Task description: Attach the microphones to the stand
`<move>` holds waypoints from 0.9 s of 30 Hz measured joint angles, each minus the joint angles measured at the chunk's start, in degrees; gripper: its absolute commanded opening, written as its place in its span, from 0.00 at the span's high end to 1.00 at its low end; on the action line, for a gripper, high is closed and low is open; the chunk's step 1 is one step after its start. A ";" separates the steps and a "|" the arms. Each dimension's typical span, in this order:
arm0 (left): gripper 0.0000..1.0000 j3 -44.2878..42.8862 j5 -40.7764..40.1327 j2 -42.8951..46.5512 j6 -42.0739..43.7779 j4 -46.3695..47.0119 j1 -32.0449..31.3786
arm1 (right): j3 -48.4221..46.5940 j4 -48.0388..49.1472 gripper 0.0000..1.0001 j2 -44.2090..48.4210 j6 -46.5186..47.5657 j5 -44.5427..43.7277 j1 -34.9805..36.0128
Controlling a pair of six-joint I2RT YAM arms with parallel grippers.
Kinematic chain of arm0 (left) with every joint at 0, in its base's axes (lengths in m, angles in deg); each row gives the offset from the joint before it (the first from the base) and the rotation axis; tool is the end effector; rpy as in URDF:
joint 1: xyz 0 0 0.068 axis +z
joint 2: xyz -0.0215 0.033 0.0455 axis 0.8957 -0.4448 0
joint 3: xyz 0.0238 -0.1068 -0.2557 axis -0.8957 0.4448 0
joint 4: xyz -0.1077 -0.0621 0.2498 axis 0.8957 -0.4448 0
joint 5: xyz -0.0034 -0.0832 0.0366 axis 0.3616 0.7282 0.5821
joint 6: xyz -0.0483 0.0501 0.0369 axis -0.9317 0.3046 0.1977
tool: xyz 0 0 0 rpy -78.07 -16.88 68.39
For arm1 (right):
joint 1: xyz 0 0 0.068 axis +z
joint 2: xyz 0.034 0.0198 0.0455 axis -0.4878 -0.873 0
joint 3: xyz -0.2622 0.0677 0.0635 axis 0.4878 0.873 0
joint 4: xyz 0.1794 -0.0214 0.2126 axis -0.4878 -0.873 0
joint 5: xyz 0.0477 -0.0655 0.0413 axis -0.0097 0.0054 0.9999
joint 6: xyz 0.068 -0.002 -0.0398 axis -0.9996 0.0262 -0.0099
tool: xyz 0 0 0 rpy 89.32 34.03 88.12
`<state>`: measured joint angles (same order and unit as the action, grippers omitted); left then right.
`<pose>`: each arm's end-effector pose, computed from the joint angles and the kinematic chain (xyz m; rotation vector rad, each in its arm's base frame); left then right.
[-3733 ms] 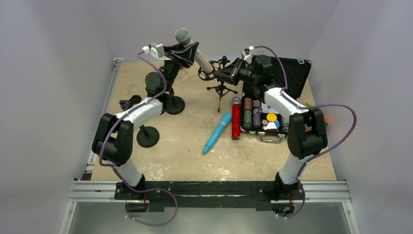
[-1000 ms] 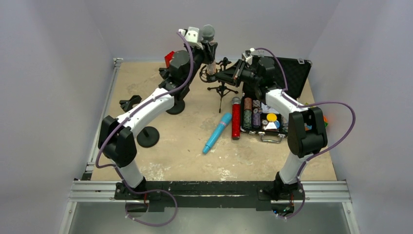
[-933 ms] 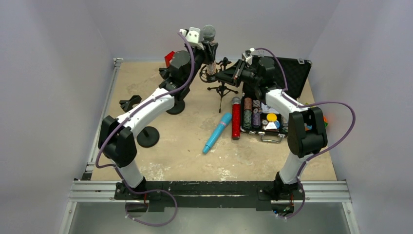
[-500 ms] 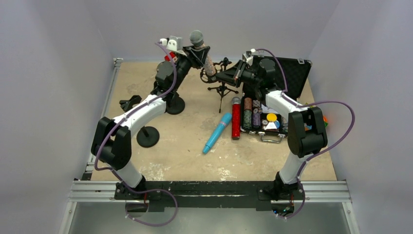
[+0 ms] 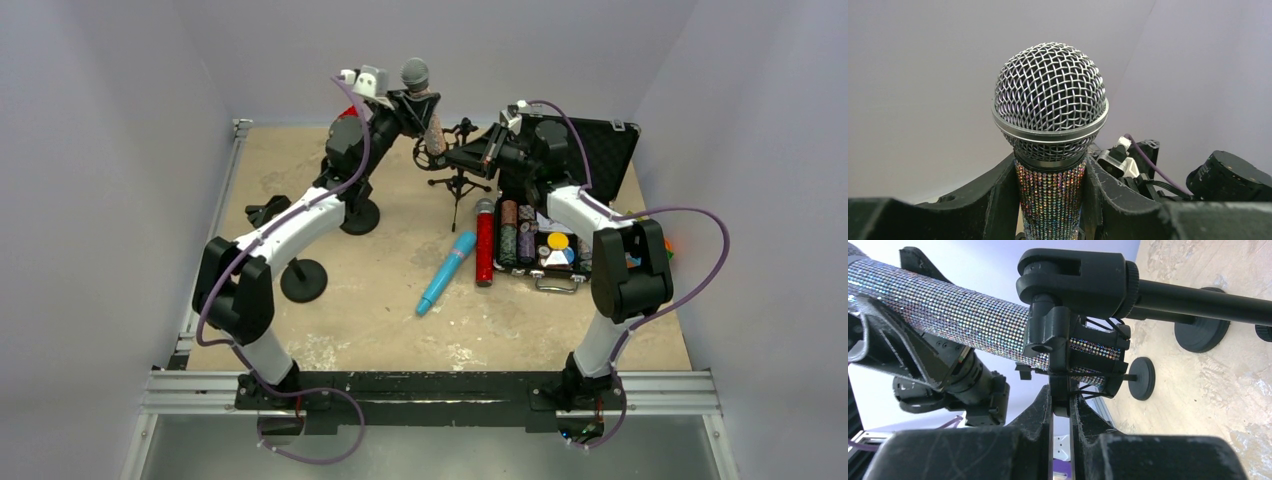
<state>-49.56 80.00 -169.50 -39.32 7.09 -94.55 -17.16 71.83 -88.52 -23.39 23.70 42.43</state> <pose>0.3947 -0.2423 0.3767 0.1933 1.3802 -0.7960 0.4238 0.1540 0.2889 0.2391 1.9257 1.8649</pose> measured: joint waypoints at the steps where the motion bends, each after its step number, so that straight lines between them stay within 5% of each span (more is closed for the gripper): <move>1: 1.00 0.83 1.38 0.00 -1.29 1.40 0.72 | 0.07 0.04 1.00 0.00 0.04 0.02 -0.09; 11: 1.00 7.30 7.65 0.22 -15.76 10.88 7.08 | 0.44 0.52 1.00 0.00 1.29 -0.07 -0.13; 23: 0.99 8.96 4.66 6.84 -3.50 3.52 3.69 | 0.63 0.52 0.98 0.00 2.99 0.22 -0.44; 27: 0.74 8.15 5.55 6.99 -1.79 2.58 3.43 | 0.66 0.55 0.95 0.00 3.82 0.42 -0.55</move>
<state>-41.41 85.55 -162.50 -41.11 9.67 -91.12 -16.50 72.38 -88.52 -19.56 24.12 41.88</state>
